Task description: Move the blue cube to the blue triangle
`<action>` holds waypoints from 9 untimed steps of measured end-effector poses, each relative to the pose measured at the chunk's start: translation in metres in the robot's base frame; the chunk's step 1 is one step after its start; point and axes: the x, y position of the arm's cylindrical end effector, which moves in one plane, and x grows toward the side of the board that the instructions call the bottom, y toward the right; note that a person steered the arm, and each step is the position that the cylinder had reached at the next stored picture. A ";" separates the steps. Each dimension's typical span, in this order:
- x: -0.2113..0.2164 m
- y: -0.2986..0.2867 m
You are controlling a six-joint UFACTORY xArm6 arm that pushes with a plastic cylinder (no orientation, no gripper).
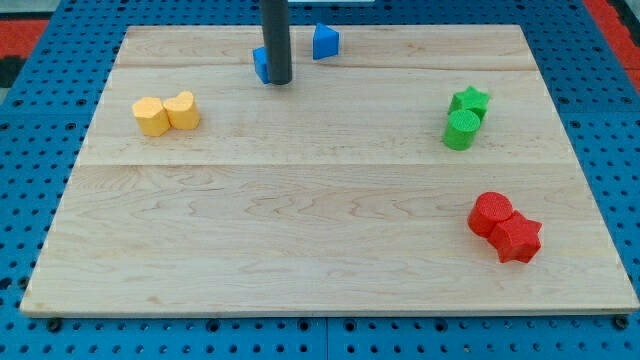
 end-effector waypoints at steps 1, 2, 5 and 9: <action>0.010 -0.049; 0.014 -0.074; -0.044 -0.027; 0.019 0.003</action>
